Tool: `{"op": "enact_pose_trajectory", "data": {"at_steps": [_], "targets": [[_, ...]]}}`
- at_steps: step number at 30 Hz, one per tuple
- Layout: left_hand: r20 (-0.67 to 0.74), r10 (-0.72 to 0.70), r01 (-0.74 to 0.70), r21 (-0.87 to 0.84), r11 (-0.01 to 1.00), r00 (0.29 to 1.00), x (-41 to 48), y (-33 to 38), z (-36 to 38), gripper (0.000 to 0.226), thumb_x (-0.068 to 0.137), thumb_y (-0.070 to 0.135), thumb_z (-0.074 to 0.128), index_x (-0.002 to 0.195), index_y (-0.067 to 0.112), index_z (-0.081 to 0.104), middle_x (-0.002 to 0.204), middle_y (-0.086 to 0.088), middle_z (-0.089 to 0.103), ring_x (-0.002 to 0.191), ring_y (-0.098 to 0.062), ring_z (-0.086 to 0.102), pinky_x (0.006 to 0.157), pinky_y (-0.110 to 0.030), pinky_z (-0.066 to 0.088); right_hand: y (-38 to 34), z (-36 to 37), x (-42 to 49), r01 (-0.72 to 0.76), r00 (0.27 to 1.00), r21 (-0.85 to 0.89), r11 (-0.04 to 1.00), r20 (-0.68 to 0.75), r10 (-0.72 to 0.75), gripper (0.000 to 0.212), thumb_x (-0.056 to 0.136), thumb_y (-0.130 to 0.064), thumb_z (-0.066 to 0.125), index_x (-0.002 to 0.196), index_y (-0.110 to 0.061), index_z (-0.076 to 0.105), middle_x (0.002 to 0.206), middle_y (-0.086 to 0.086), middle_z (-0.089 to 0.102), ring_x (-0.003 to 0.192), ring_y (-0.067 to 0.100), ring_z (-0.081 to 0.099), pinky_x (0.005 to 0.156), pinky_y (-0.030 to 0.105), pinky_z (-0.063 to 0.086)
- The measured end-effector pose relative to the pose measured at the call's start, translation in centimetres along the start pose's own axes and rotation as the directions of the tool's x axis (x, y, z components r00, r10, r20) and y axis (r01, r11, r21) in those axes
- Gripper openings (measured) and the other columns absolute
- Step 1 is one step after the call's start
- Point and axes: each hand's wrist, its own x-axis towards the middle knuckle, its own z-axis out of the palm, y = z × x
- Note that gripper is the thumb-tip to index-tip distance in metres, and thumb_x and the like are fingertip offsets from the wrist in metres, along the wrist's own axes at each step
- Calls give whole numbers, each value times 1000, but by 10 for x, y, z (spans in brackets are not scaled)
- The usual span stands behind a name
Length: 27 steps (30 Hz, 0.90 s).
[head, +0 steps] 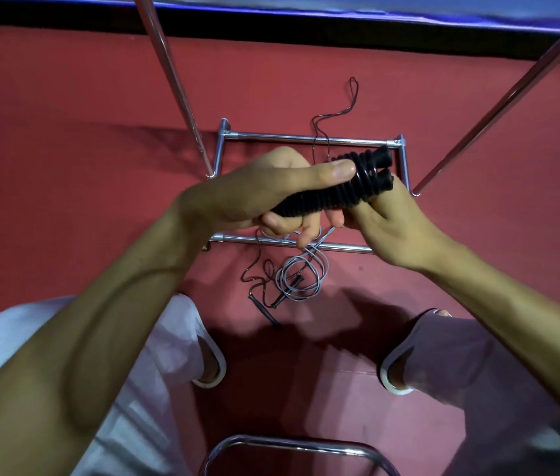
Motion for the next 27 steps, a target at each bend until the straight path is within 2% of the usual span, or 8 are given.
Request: {"op": "enact_pose_trajectory", "data": {"at_steps": [4, 7, 11, 15, 19, 22, 24, 27], "targets": [[-75, 55, -55, -8, 998, 996, 0, 1, 7, 50, 99, 43, 54, 70, 7, 73, 53, -17, 62, 30, -10, 28, 38, -15, 20, -6, -2, -7, -40, 999, -131, 991, 10, 41, 32, 110, -15, 38, 84, -21, 55, 70, -10, 54, 59, 10, 46, 57, 31, 39], [-171, 46, -42, 29, 999, 984, 4, -2, 9, 53, 99, 45, 58, 89, -7, 67, 54, -18, 61, 31, -12, 31, 39, -17, 24, -11, -5, -7, -242, 968, 201, 949, 115, 223, 36, 112, -29, 36, 84, -10, 49, 59, 4, 41, 48, 9, 31, 47, 22, 28], [-346, 49, -62, -28, 998, 937, 11, -12, 12, 44, 99, 36, 66, 116, 3, 43, 57, -17, 63, 36, -18, 37, 38, -20, 27, -9, -3, -4, -429, 890, 401, 809, 342, 302, 34, 111, -20, 32, 84, -6, 46, 54, -7, 35, 45, 9, 27, 43, 20, 20], [-413, 177, -168, 58, 984, 893, 15, -12, 18, 30, 105, 25, 58, 95, -2, 65, 60, -20, 58, 37, -19, 42, 38, -21, 30, -11, -11, 4, -521, 848, 504, 689, 396, 352, 12, 106, -12, 41, 104, -3, 49, 58, -3, 30, 46, 9, 24, 42, 23, 13], [-619, 141, -166, 17, 986, 772, 16, -11, 10, 40, 103, 31, 61, 75, 3, 67, 56, -18, 57, 35, -16, 39, 37, -18, 28, -15, -12, 9, -439, 897, 523, 730, 205, 393, 26, 110, -11, 37, 95, -4, 57, 53, -3, 36, 42, 10, 26, 41, 19, 18], [-693, 106, -132, 16, 991, 714, 21, -14, 12, 53, 101, 38, 62, 61, 5, 61, 55, -26, 57, 34, -19, 40, 36, -18, 28, -17, -9, 4, -330, 939, 188, 925, -35, 342, 34, 110, -13, 42, 88, -4, 66, 54, 0, 62, 36, 15, 43, 40, 21, 33], [-733, 117, -125, 44, 991, 670, 25, -16, 18, 56, 102, 37, 62, 57, 2, 58, 56, -30, 58, 33, -19, 42, 37, -18, 31, -18, -6, 1, -283, 951, -28, 959, -136, 277, 34, 107, -21, 51, 82, -8, 71, 58, 0, 70, 37, 14, 54, 44, 21, 41], [-770, 92, -117, 23, 993, 632, 28, -21, 21, 53, 103, 38, 60, 63, 3, 56, 57, -29, 58, 35, -19, 44, 38, -21, 35, -20, -1, -4, -243, 936, -138, 960, -292, 195, 41, 104, -29, 57, 71, -11, 73, 52, -9, 66, 41, 11, 55, 49, 29, 45]]}}
